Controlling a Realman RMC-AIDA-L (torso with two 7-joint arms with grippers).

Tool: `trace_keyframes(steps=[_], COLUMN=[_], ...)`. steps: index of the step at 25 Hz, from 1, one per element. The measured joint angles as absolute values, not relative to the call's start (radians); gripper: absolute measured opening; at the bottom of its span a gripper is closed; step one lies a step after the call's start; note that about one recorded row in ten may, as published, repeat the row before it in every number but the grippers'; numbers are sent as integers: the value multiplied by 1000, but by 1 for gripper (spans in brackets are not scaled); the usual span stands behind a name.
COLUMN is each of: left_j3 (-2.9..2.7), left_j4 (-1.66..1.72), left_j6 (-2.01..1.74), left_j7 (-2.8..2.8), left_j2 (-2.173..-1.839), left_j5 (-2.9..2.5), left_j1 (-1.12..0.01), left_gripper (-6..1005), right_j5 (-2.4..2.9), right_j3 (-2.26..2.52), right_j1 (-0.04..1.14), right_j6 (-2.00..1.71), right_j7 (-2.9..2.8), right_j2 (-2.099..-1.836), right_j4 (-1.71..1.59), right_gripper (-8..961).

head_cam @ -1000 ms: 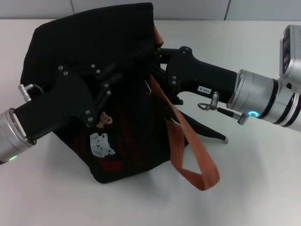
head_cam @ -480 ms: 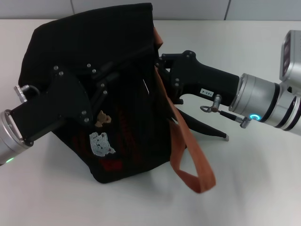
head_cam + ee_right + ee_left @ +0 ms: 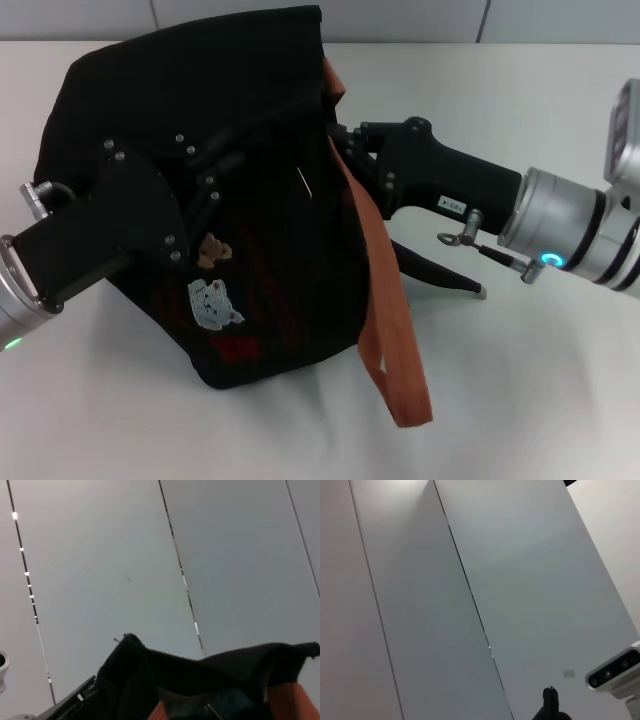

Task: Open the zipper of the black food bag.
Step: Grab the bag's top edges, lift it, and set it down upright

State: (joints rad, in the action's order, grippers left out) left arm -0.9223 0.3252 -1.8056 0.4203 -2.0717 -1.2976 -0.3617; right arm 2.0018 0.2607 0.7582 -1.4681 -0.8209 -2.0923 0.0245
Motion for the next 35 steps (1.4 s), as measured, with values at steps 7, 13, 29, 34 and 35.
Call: trace_keyframes(steps=[7,13,29,34,35], left_j3=[-893,-855,-861,-862,-862], left_j4=[325,305,273,266,257], left_j6=[-1825,-1831,-1841,-1833,-1831], left_j7=[421,422,420,395,382], left_j2=[-2071,-2076,-2078,-2075,-2074], left_j5=[-1298,-1290,-1229,-1230,-1230], left_j1=[-357,-365,-412,-389,-381], left_gripper=[89,89,89,89,89], right_j5=[1999,2013,2080,2072,2071], right_j3=[232,238,211,199,192], right_j1=[722,736,880,819,788], right_j6=[-1448,-1411,-1173,-1194,-1240], right_j7=[-828,-830,-824,-841,-854], right_j2=[-2090,-2090,-2092,-2092,-2091], right_j4=[24,53,250,194,160], right_gripper=[-1,12,16,47,55])
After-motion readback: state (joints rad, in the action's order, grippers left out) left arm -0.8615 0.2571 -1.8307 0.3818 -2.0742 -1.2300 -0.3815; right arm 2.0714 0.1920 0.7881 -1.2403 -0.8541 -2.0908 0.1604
